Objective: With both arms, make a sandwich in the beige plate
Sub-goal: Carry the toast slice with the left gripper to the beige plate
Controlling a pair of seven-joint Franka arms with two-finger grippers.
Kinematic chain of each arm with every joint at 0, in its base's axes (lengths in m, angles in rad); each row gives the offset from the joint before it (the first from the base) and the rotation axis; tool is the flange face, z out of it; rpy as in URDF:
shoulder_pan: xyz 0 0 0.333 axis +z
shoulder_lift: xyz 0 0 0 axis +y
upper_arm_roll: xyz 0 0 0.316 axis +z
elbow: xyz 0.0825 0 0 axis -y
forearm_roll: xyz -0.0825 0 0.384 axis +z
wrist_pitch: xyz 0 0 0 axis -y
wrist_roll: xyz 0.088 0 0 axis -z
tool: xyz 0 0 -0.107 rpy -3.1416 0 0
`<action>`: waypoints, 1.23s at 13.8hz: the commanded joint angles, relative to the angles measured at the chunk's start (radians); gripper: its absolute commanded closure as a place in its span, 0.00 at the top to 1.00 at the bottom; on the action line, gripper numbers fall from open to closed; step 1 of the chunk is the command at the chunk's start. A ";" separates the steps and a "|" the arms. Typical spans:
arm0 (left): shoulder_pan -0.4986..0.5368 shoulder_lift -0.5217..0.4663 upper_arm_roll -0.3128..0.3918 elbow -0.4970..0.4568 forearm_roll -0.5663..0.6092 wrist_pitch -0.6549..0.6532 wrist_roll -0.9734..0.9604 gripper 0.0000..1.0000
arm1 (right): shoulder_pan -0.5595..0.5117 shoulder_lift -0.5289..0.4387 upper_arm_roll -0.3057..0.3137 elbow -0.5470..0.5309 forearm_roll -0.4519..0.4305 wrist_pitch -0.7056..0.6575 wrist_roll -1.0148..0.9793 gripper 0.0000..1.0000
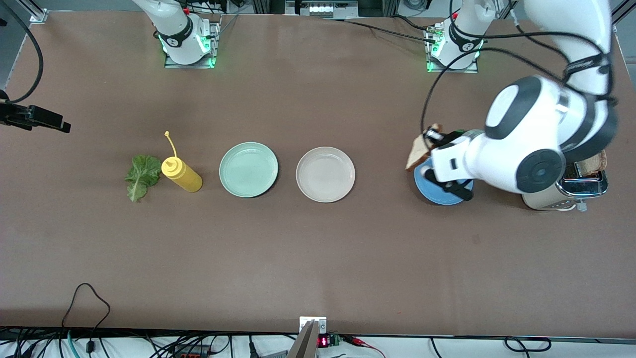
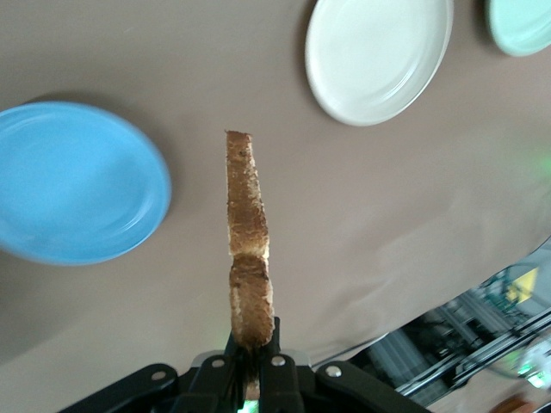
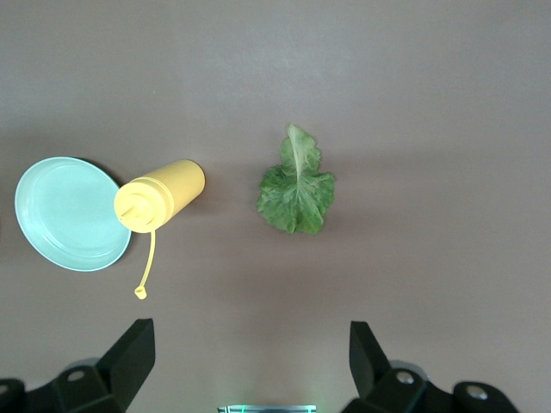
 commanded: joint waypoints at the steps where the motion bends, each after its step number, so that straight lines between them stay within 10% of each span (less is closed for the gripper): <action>1: -0.045 0.037 0.010 -0.017 -0.128 0.103 -0.118 0.01 | -0.002 0.019 0.003 -0.006 0.010 0.011 -0.004 1.00; 11: -0.167 0.140 -0.013 -0.171 -0.446 0.553 -0.160 0.00 | -0.028 0.141 0.004 -0.041 0.019 0.064 -0.081 1.00; 17: -0.144 0.137 -0.059 -0.326 -0.587 0.670 -0.043 0.00 | -0.055 0.123 0.019 -0.300 0.061 0.372 -0.410 1.00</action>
